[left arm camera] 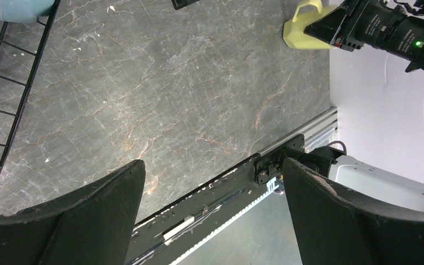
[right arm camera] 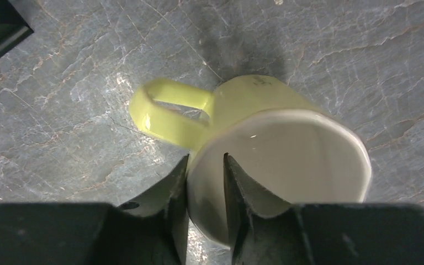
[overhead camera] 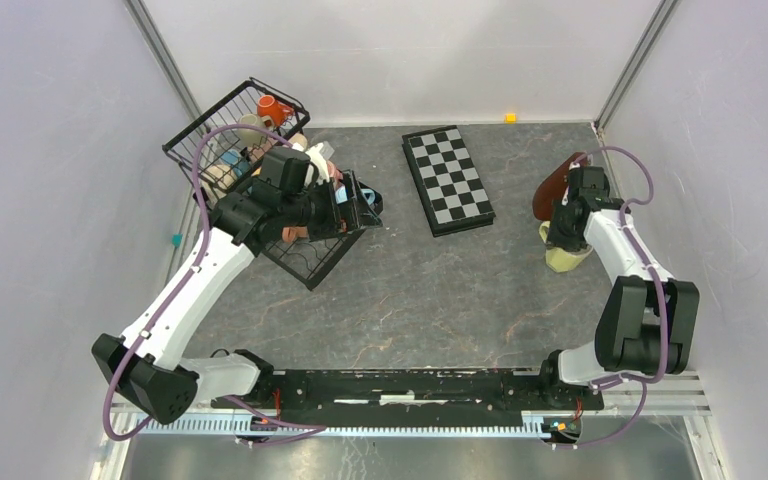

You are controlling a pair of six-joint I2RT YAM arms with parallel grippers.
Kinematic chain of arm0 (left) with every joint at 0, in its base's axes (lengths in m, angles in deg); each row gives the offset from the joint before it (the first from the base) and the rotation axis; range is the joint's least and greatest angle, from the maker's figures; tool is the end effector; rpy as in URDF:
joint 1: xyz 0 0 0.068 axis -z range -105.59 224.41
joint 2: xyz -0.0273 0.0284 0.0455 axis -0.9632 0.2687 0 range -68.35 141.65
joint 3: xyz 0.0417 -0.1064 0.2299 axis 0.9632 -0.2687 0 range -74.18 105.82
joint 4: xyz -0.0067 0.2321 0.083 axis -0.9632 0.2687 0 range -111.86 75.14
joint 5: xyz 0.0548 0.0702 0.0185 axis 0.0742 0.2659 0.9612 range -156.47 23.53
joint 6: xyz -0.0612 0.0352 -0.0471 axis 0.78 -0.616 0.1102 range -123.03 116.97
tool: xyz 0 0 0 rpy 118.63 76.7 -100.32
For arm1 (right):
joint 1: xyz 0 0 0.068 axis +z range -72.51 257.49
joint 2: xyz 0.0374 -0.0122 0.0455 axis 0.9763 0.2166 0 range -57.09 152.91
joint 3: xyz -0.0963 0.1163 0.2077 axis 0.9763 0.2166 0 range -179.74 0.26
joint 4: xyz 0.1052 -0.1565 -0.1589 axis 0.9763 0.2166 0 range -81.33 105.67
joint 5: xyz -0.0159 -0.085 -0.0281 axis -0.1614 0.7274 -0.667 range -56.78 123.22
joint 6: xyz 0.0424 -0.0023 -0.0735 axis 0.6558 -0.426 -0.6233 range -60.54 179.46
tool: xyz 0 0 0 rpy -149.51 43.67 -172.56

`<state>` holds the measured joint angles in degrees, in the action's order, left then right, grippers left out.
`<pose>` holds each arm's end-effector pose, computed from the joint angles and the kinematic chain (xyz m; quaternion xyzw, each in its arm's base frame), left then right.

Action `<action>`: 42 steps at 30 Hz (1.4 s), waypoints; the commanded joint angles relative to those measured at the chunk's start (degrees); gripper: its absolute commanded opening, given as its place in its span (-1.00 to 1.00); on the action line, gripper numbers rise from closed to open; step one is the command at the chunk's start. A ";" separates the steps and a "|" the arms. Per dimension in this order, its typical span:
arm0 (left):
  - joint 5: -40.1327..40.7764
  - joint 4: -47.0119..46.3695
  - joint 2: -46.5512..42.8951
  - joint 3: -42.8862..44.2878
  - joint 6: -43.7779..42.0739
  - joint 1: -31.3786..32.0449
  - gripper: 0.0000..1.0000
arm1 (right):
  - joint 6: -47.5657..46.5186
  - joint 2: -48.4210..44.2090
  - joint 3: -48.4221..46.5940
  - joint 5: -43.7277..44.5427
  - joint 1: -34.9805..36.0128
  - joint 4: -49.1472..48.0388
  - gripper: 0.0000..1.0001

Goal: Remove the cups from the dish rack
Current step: Place the cup at the center of the board, then unload the cup from the dish rack.

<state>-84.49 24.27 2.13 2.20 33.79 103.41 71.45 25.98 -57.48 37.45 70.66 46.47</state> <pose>0.2248 -0.1509 0.3363 0.0047 0.8984 -0.3451 0.2717 0.2872 -0.0400 0.1830 0.1674 0.9575 -0.0254 0.2335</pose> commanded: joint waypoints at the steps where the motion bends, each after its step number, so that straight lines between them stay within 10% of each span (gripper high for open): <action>1: -0.31 -2.33 -0.03 -0.60 -2.72 0.11 1.00 | -0.68 -0.16 -3.77 1.29 -0.20 -0.56 -0.24; 11: -0.50 -3.41 -0.16 -0.80 -2.76 0.10 1.00 | -0.34 -4.18 -6.00 0.57 -0.12 -0.35 0.33; 16: 0.10 -3.39 -0.17 -0.87 -2.72 0.10 1.00 | -0.50 -9.34 -4.91 0.39 0.47 -0.59 0.96; 42: 32.06 1.23 17.44 9.58 -6.48 0.55 1.00 | 4.17 -29.20 3.44 -7.50 24.74 -6.69 0.96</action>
<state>-61.32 24.40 15.55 6.79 31.51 103.78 74.51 -1.69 -55.64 32.23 93.76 42.99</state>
